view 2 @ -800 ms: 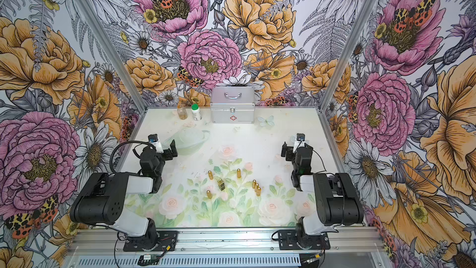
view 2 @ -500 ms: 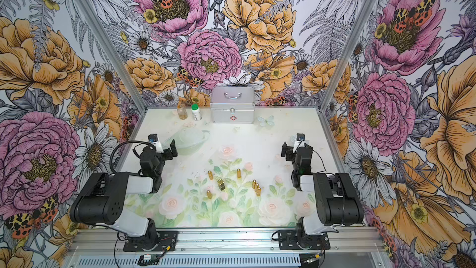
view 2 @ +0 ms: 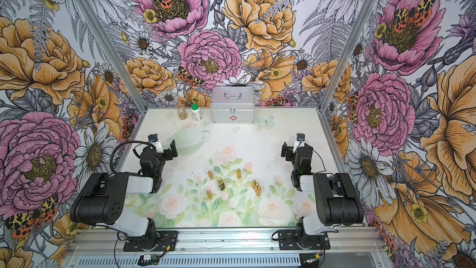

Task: Open the lipstick cap
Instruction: Pick up the lipstick at the center of the board.

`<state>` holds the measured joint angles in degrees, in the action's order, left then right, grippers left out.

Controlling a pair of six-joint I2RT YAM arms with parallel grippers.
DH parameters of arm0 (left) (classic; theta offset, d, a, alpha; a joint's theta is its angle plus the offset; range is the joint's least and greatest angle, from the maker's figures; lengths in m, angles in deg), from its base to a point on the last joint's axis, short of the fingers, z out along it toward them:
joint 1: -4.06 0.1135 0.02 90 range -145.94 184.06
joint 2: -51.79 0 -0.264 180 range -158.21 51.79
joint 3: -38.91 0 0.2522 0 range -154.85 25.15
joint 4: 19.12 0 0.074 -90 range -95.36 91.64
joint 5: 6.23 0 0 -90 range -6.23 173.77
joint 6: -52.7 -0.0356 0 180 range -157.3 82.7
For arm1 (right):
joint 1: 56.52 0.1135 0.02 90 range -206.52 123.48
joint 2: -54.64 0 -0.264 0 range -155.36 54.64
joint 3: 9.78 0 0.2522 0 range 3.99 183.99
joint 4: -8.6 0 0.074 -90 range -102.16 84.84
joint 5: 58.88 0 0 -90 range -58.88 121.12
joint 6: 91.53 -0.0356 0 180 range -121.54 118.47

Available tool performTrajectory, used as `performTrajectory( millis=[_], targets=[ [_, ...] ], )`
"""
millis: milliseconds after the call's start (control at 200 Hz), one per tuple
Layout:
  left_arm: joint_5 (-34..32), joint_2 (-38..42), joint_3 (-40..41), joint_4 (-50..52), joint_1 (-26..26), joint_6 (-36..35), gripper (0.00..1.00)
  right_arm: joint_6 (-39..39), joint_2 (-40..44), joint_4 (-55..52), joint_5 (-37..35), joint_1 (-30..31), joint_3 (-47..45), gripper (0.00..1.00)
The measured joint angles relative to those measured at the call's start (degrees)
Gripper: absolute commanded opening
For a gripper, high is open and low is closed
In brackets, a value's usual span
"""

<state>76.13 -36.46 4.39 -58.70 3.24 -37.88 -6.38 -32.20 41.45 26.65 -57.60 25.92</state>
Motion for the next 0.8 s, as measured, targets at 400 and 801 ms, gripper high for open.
performTrajectory(
  millis=[400,801],
  targets=[
    [0.1,1.1,0.3,0.2,-0.1,0.0,0.99,-0.1,1.3,-0.9,-0.6,0.0,0.0,1.0],
    [-0.2,27.4,-2.0,18.8,-0.4,6.2,0.99,-9.7,24.2,-29.2,-7.7,-0.1,9.2,1.0]
  ],
)
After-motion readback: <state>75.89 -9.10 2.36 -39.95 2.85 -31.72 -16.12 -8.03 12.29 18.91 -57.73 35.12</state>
